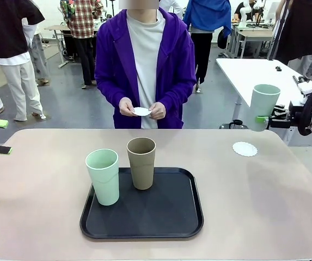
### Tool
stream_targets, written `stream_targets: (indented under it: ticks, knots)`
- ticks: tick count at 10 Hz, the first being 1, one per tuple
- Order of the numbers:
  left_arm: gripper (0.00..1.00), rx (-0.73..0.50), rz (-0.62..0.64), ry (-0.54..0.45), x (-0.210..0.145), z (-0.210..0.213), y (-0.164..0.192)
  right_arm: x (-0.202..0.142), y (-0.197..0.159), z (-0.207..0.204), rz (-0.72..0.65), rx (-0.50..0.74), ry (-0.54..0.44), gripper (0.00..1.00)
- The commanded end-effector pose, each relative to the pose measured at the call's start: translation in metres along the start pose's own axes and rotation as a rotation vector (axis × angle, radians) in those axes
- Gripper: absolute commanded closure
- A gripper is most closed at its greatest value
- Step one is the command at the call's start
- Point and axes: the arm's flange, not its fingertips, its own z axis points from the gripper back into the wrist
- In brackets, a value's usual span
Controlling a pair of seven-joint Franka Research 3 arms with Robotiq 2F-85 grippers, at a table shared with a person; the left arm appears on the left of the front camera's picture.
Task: Place coasters on the table and set cups on them.
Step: Pick up one Reusable plastic cup and place it on a coaster set by the human.
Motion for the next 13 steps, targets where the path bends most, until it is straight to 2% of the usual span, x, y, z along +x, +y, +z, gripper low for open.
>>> stream_targets:
  ticks: [1, 4, 8, 13]
  knots:
    - [0.00, -0.009, -0.013, -0.006, 0.000, 0.001, 0.000, -0.012, -0.007, -0.007, -0.008, 0.056, 0.022, 0.17]
    - [0.00, -0.009, -0.013, -0.006, 0.000, 0.001, 0.000, -0.031, 0.001, -0.011, -0.038, 0.087, 0.042, 0.17]
    - [0.00, -0.009, -0.013, -0.006, 0.000, 0.001, 0.000, -0.049, -0.001, -0.015, -0.082, 0.113, 0.002, 0.17]
    - [0.00, -0.009, -0.013, -0.006, 0.000, 0.001, 0.000, -0.049, 0.007, -0.015, -0.079, 0.086, 0.015, 0.17]
